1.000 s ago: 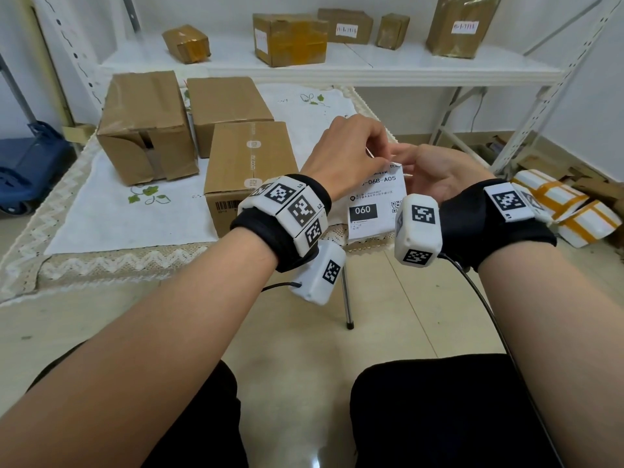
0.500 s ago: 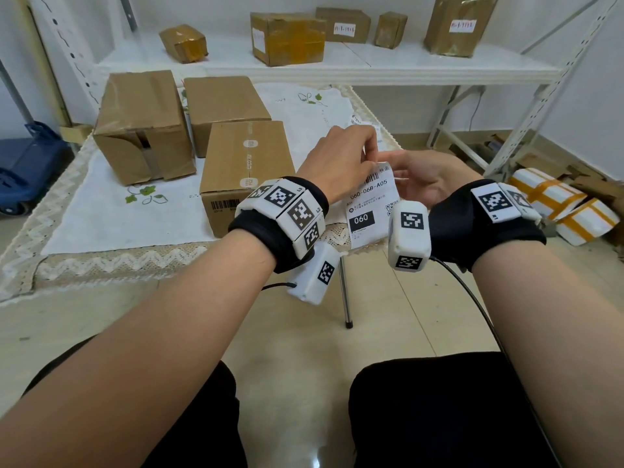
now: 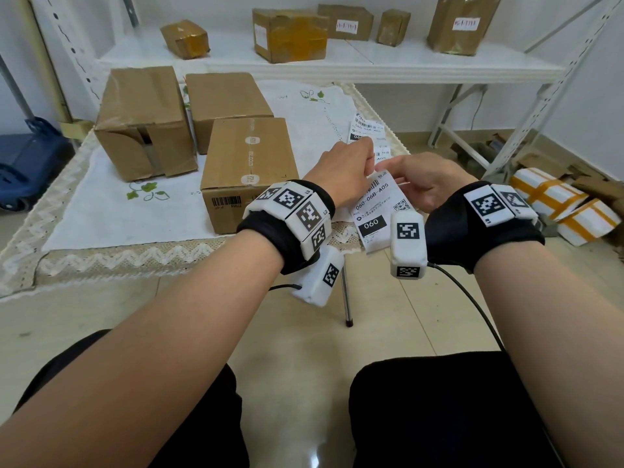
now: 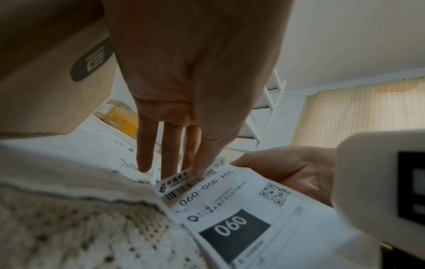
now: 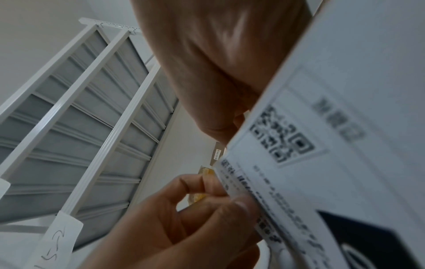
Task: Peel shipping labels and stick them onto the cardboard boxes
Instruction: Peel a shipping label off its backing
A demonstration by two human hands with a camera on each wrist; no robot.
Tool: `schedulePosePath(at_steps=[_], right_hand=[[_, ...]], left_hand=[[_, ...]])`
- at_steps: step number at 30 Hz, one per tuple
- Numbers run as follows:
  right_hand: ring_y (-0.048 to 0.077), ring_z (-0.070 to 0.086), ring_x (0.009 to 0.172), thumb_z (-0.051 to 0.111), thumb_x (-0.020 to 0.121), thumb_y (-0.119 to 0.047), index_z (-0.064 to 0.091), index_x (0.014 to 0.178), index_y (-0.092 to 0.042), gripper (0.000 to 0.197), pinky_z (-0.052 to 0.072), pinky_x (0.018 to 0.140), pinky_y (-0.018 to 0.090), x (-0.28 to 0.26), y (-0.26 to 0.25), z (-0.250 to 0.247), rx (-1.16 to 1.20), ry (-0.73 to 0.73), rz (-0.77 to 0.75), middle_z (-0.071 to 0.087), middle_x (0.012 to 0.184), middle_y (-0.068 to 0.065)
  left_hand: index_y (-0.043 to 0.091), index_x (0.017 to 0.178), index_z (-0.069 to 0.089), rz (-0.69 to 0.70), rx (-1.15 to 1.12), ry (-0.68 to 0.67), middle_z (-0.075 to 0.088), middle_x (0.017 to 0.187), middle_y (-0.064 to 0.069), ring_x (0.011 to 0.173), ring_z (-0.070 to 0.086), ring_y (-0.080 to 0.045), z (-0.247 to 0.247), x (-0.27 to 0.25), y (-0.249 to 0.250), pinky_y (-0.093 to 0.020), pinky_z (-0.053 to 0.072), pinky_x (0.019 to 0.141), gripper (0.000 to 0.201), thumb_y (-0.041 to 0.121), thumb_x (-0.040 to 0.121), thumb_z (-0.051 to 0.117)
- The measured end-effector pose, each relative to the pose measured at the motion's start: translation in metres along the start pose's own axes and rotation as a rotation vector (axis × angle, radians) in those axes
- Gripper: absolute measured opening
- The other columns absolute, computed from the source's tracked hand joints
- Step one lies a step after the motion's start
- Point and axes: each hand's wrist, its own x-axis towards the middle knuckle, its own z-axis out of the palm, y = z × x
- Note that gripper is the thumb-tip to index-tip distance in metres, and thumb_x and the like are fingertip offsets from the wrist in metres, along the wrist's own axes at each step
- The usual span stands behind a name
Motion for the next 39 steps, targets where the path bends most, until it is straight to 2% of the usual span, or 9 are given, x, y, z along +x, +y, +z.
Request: schedulePosePath(at_steps=[3, 7, 10, 12, 18, 21, 25, 32, 39], right_hand=[[0.024, 0.069, 0.064, 0.061, 0.097, 0.0, 0.064, 0.089, -0.006, 0.011, 0.062, 0.063, 0.039, 0.0, -0.001, 0.001, -0.002, 0.047, -0.037, 0.065, 0.083, 0.015], [0.024, 0.066, 0.064, 0.052, 0.099, 0.005, 0.063, 0.084, -0.008, 0.022, 0.059, 0.048, 0.03, 0.003, -0.002, -0.001, -0.003, 0.083, -0.051, 0.058, 0.091, 0.015], [0.029, 0.075, 0.079, 0.058, 0.098, -0.001, 0.065, 0.102, -0.004, 0.009, 0.064, 0.074, 0.043, -0.001, -0.004, 0.004, -0.018, 0.053, -0.019, 0.067, 0.103, 0.016], [0.037, 0.073, 0.106, 0.062, 0.096, -0.005, 0.06, 0.128, -0.003, 0.032, 0.057, 0.094, 0.055, -0.004, -0.003, 0.007, -0.073, 0.001, 0.039, 0.07, 0.124, 0.021], [0.036, 0.067, 0.12, 0.068, 0.093, -0.008, 0.063, 0.131, -0.002, 0.039, 0.051, 0.107, 0.053, -0.011, -0.006, 0.011, -0.175, -0.133, 0.05, 0.07, 0.128, 0.02], [0.037, 0.065, 0.122, 0.065, 0.095, -0.008, 0.064, 0.117, -0.01, 0.023, 0.05, 0.106, 0.054, -0.012, -0.006, 0.009, -0.117, -0.173, 0.06, 0.069, 0.128, 0.02], [0.038, 0.067, 0.109, 0.066, 0.094, -0.012, 0.067, 0.093, -0.005, 0.007, 0.05, 0.104, 0.057, -0.014, -0.007, 0.006, -0.066, -0.163, 0.075, 0.072, 0.103, 0.018], [0.039, 0.067, 0.105, 0.065, 0.096, -0.013, 0.052, 0.135, 0.008, 0.046, 0.049, 0.105, 0.06, -0.011, -0.007, 0.006, -0.006, -0.06, 0.035, 0.064, 0.103, 0.02], [0.035, 0.069, 0.088, 0.064, 0.094, -0.003, 0.058, 0.134, 0.006, 0.042, 0.056, 0.086, 0.059, -0.008, -0.006, 0.006, 0.076, -0.006, -0.022, 0.063, 0.103, 0.018]], left_hand=[[0.018, 0.106, 0.06, -0.025, -0.004, -0.001, 0.066, 0.111, -0.007, 0.111, 0.054, -0.025, 0.0, 0.002, -0.003, -0.031, 0.038, 0.08, 0.015, 0.01, 0.093, 0.061], [0.022, 0.084, 0.064, -0.029, 0.012, 0.024, 0.067, 0.105, -0.006, 0.101, 0.06, -0.023, 0.002, 0.005, -0.006, -0.028, 0.042, 0.08, 0.012, 0.018, 0.093, 0.07], [0.025, 0.077, 0.058, -0.028, 0.026, 0.024, 0.066, 0.106, -0.007, 0.101, 0.061, -0.026, 0.006, 0.007, -0.009, -0.027, 0.04, 0.077, 0.021, 0.018, 0.094, 0.068], [0.026, 0.077, 0.057, -0.023, 0.038, 0.024, 0.066, 0.108, -0.009, 0.102, 0.062, -0.028, 0.008, 0.008, -0.009, -0.028, 0.042, 0.078, 0.023, 0.015, 0.095, 0.065], [0.02, 0.088, 0.055, 0.02, 0.117, -0.001, 0.064, 0.113, -0.011, 0.103, 0.061, -0.03, 0.006, 0.009, -0.007, -0.03, 0.041, 0.078, 0.014, 0.01, 0.097, 0.059], [0.017, 0.094, 0.052, 0.034, 0.175, -0.026, 0.063, 0.113, -0.012, 0.104, 0.059, -0.031, 0.007, 0.009, -0.005, -0.034, 0.042, 0.079, 0.008, 0.011, 0.099, 0.055], [0.013, 0.103, 0.049, 0.049, 0.184, -0.025, 0.056, 0.105, -0.009, 0.094, 0.054, -0.028, 0.007, 0.005, -0.002, -0.035, 0.04, 0.075, 0.004, 0.01, 0.101, 0.047], [0.015, 0.1, 0.042, 0.065, 0.18, -0.038, 0.052, 0.104, -0.009, 0.094, 0.052, -0.029, 0.004, 0.0, 0.003, -0.034, 0.037, 0.074, 0.005, 0.011, 0.102, 0.044], [0.015, 0.098, 0.041, 0.084, 0.158, -0.028, 0.05, 0.099, -0.008, 0.094, 0.05, -0.03, 0.004, -0.002, 0.005, -0.034, 0.032, 0.071, 0.005, 0.013, 0.1, 0.045]])
